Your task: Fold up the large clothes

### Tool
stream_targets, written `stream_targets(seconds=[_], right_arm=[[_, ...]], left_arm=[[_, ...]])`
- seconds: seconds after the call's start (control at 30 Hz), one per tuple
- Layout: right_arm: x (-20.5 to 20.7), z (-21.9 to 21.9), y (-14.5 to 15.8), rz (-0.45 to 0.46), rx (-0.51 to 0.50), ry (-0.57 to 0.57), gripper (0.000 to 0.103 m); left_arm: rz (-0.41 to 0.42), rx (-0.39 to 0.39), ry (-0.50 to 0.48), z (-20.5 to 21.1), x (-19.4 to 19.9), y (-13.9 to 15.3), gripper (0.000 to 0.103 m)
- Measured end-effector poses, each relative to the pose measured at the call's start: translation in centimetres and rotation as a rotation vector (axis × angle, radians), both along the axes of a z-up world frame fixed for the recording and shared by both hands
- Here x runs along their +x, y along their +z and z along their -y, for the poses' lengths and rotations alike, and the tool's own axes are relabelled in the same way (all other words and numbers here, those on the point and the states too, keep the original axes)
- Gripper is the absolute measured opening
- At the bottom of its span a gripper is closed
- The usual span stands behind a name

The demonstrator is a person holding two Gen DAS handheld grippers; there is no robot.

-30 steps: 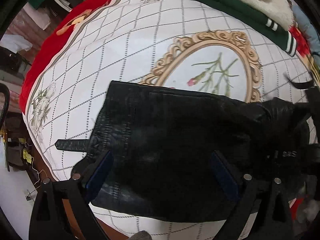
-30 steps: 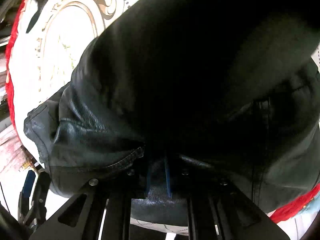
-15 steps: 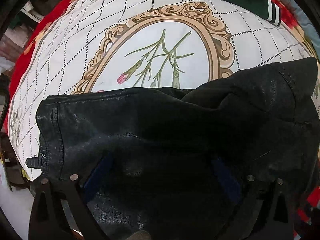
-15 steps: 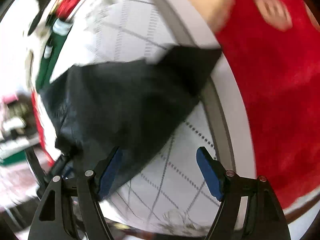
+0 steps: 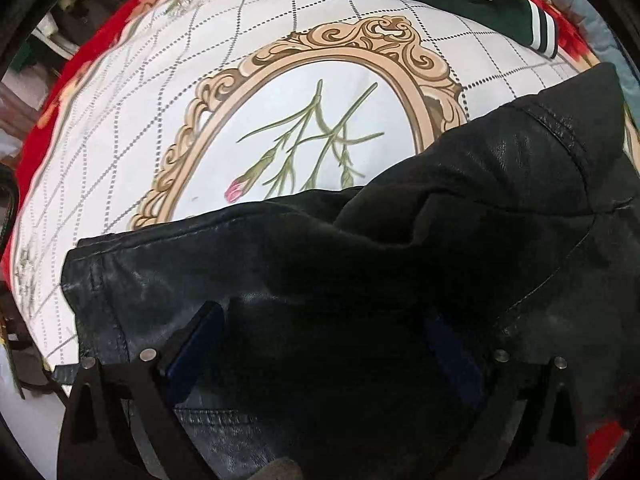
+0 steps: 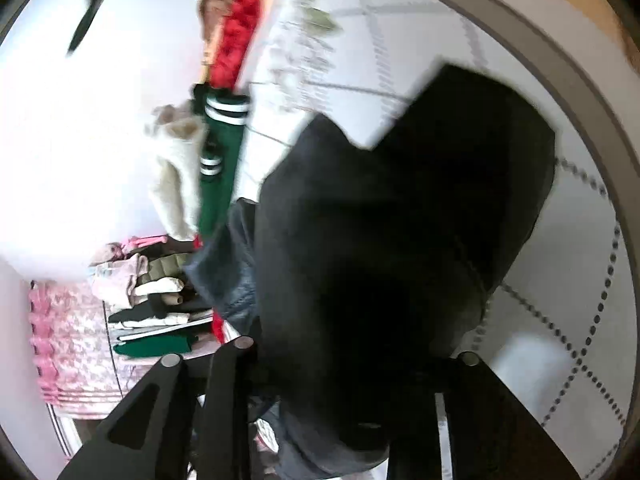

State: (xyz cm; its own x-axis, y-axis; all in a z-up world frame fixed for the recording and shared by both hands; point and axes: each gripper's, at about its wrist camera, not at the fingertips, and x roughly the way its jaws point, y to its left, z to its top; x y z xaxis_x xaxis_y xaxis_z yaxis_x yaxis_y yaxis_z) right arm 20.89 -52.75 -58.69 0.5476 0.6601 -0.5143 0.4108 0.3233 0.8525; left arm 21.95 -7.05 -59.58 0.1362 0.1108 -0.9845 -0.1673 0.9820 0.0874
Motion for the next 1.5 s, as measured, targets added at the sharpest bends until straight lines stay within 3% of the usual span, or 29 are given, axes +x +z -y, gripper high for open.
stream_targets(seconds=[0.17,0.33,0.4,0.5,0.57,0.7,0.87,0.93,1.07,1.13,1.2,1.3,1.37,1.47,1.5], right_arm=[[1.7,-1.6,7.2,0.113,-0.052,0.079,0.023],[4.9,-5.7,13.9,0.202,-0.187,0.243,0.022],[5.9,-8.0,15.7,0.228,-0.222,0.318,0.022],[6.9,-12.5,18.1,0.268,-0.234,0.439,0.022],[6.9,-16.3,19.2,0.285,-0.234,0.532,0.022],[6.1,-25.5,18.7,0.284,-0.181,0.732,0.022],[3.0,-37.1,14.6,0.228,-0.143,0.97,0.022],[1.5,-41.2,11.6,0.154,-0.151,1.068,0.022],[-0.5,-46.4,7.0,0.014,-0.253,1.233,0.025],[-0.6,-47.0,8.6,0.061,-0.245,1.248,0.046],[-1.0,-47.0,11.2,0.094,-0.183,1.312,0.103],[-1.2,-45.7,14.5,0.066,-0.094,1.377,0.103],[0.7,-44.2,15.7,0.017,-0.076,1.348,0.103],[3.2,-38.3,16.6,-0.006,-0.18,1.212,0.1],[5.2,-36.9,16.8,0.007,-0.273,1.154,0.085]], left_arm=[[0.04,-0.066,-0.013,0.7,1.8,-0.4,0.103],[0.053,-0.221,-0.007,-0.4,3.8,-0.9,0.103],[0.042,-0.275,0.041,-1.6,3.8,-0.3,0.103],[0.089,-0.362,0.186,-6.8,0.9,2.6,0.103],[0.135,-0.361,0.263,-10.5,-1.5,4.9,0.103],[0.197,-0.262,0.451,-19.1,-8.3,9.8,0.103],[0.198,-0.182,0.641,-25.4,-14.7,12.4,0.103],[0.211,-0.138,0.697,-27.6,-17.5,13.3,0.103],[0.252,-0.09,0.758,-30.7,-18.6,14.6,0.103],[0.28,-0.092,0.762,-31.5,-19.0,15.2,0.103],[0.316,-0.105,0.757,-31.7,-18.3,16.4,0.103],[0.361,-0.121,0.732,-31.9,-16.8,17.7,0.103],[0.39,-0.126,0.712,-31.9,-15.7,18.3,0.103],[0.39,-0.112,0.689,-31.6,-14.7,18.1,0.103],[0.38,-0.109,0.674,-31.2,-14.2,17.5,0.103]])
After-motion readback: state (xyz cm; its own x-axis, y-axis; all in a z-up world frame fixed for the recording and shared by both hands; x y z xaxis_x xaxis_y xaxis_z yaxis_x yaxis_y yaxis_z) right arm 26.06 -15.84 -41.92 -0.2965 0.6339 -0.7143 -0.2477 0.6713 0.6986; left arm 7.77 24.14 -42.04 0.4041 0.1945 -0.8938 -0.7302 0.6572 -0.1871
